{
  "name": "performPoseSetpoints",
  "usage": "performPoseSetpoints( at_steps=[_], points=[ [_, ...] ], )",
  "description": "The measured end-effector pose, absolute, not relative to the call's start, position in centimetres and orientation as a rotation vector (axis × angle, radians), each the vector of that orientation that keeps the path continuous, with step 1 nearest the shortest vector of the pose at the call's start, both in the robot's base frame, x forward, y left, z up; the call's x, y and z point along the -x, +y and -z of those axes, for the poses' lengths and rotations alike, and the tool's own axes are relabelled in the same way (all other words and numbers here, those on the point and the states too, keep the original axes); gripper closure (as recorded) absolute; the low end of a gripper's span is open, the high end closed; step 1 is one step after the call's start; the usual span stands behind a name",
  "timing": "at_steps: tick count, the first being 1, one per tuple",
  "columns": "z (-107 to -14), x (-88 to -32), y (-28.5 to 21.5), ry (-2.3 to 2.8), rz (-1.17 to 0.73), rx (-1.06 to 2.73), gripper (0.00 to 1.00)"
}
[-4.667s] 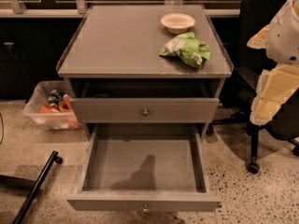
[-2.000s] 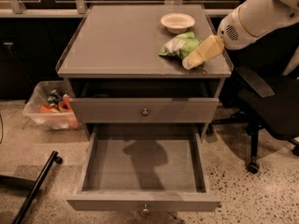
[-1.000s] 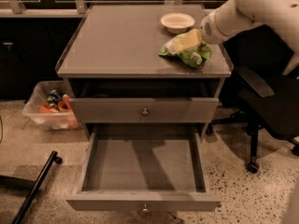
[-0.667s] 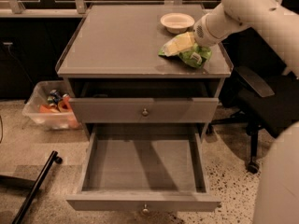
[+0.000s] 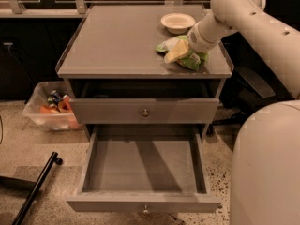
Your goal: Place green rice chip bag into middle drawer
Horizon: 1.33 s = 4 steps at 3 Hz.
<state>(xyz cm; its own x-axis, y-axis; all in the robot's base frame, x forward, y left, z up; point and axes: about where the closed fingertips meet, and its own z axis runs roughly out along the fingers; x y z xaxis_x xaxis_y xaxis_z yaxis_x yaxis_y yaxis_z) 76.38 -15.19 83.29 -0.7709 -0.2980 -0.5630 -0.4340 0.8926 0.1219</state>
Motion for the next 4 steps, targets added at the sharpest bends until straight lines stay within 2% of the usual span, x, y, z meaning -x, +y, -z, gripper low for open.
performPoseSetpoints(
  at_steps=[1,3,4],
  points=[
    [-83.6,-76.4,-15.2,2.509,-0.330,0.526,0.42],
    [-85.2,-71.9,-18.1,2.497,-0.336,0.545,0.89],
    [-86.6,-68.4,-19.6,2.483,-0.342,0.594,1.00]
  ],
)
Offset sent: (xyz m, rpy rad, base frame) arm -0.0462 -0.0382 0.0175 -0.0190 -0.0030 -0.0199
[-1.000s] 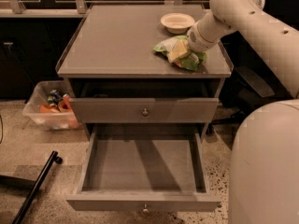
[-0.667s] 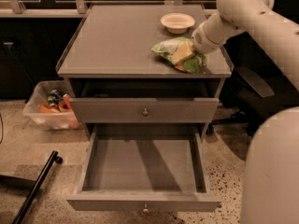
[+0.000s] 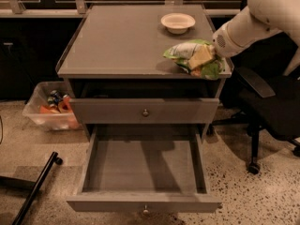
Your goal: Place green rice chip bag into middle drawer
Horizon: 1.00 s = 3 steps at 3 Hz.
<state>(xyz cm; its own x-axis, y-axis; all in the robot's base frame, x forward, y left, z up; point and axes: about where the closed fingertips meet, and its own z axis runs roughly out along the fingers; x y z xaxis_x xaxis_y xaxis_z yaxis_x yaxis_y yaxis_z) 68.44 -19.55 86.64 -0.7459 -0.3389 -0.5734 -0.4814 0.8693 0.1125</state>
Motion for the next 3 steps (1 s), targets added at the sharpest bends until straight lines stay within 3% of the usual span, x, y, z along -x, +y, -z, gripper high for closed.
performPoseSetpoints(
  at_steps=[2,3],
  points=[
    [-88.3,-58.4,-20.3,2.425,-0.471,0.864,1.00],
    [-84.5,-54.2,-19.4,2.450,-0.536,0.939,1.00]
  ],
)
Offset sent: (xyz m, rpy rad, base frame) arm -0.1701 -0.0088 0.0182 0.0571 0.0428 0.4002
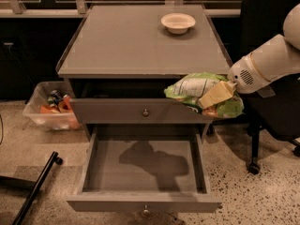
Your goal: Place green rice chip bag into middle drawer
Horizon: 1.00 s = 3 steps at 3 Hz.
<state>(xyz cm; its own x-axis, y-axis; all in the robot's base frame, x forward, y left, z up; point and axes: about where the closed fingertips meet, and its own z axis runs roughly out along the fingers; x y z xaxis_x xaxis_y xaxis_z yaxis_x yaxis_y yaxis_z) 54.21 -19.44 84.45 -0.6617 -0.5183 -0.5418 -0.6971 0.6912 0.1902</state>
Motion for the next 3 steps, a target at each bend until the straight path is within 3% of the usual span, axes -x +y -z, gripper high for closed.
performPoseSetpoints(
  at_steps=[2,3],
  points=[
    [-82.4,-54.4,-17.6,2.443,-0.598,0.929,1.00],
    [-76.7,-53.5,-13.9,2.454,-0.749,0.915,1.00]
  ],
)
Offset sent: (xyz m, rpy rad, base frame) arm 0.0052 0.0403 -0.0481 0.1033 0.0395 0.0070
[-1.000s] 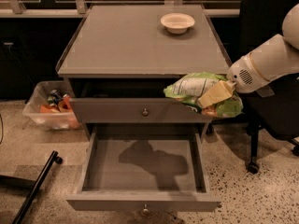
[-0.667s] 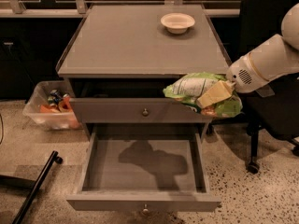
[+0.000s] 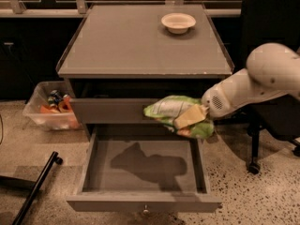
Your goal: Place green rice chip bag into middle drawer
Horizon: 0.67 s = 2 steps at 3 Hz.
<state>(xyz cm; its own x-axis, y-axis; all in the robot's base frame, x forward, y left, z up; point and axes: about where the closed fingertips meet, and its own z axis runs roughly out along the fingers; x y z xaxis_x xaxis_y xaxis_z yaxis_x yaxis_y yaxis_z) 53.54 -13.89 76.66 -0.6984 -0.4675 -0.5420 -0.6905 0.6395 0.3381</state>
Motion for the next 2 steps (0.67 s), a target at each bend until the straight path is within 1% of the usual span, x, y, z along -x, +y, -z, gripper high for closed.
performPoseSetpoints(
  at_steps=[2],
  points=[
    [-63.3,-48.9,-7.5,2.571,-0.998,0.929,1.00]
  ],
)
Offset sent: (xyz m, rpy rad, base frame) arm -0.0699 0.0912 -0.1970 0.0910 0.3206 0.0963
